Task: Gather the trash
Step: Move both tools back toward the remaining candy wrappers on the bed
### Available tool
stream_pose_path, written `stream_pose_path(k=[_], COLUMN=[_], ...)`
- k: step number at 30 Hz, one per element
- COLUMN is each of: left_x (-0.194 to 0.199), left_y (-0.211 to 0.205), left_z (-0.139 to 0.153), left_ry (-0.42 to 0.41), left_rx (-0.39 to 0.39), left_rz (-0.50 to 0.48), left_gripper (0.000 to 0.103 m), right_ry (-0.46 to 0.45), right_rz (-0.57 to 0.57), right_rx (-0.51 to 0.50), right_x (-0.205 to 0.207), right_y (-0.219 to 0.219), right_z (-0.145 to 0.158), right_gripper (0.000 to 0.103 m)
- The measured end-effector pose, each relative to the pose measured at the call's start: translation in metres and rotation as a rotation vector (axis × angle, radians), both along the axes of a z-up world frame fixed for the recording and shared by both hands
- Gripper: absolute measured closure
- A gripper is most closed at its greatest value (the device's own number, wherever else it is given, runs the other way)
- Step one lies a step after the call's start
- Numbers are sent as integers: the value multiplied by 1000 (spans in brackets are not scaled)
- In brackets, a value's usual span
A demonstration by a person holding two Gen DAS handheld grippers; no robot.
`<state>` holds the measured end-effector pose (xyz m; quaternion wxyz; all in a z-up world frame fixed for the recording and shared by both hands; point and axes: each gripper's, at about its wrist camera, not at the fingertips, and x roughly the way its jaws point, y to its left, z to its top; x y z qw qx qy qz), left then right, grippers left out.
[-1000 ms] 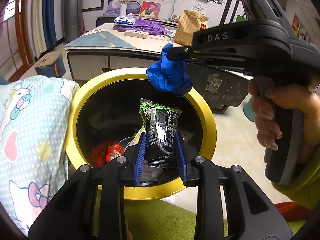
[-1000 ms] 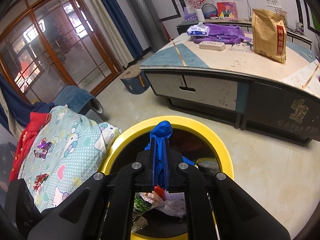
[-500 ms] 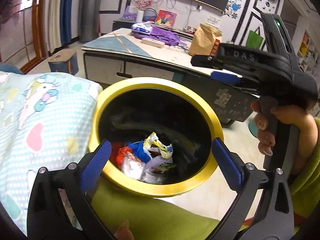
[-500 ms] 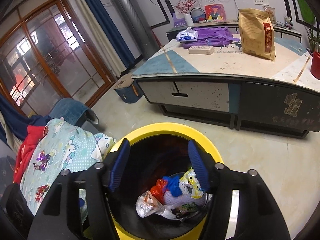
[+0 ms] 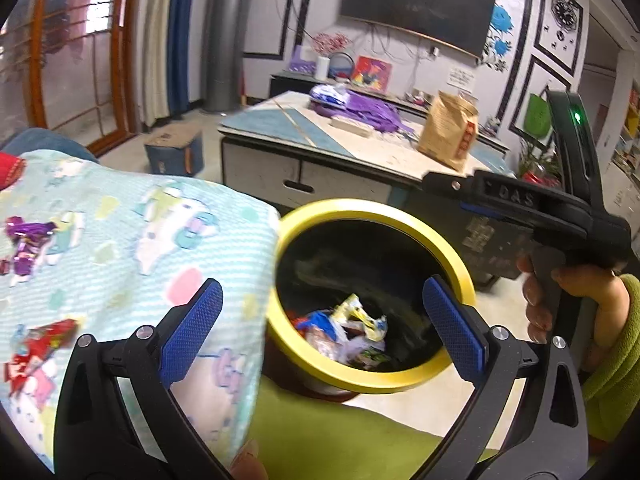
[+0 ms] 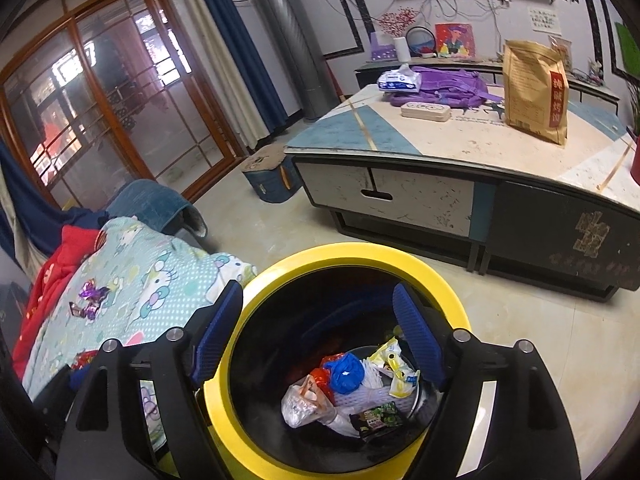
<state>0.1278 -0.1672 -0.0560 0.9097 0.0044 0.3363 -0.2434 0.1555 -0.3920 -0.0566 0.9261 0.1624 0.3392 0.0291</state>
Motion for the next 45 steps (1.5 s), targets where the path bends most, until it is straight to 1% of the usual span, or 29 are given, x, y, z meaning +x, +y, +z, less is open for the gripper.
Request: stream_pose_path(k=[13,18,22,31,34,38,42,45], left_x=[-1,1,4,7,7,5,4,3], left_y=[55,81,107,175,194,220,248,263], left_z=[22,30,35,42,42,45,43,39], left_ry=[-83,-110,-112,-110,-117,-133,-114,-105], left_rx=[-18,-21,-23,-94,-88,-98,-130,-132], left_rz=[162,239,326,479,532,593,646,688], left_gripper=[11,11,11,11,11,11,11,11], right_ry=[-43,-65,-74,-90,-85,-74,-70,-76], right_rz=[94,156,204,317,353,396,442,482], right_rx=[-58,-94,-113,-154,-167,-159,-145,-150], right_x=[-10,-15,-18,-20,-18,-13,-8,-3], right_y=[44,69,90,138,156,182,210,232], right_z=[18,24,29,37,36,35,35,35], right_gripper=[20,19,19,15,14,14,14,14])
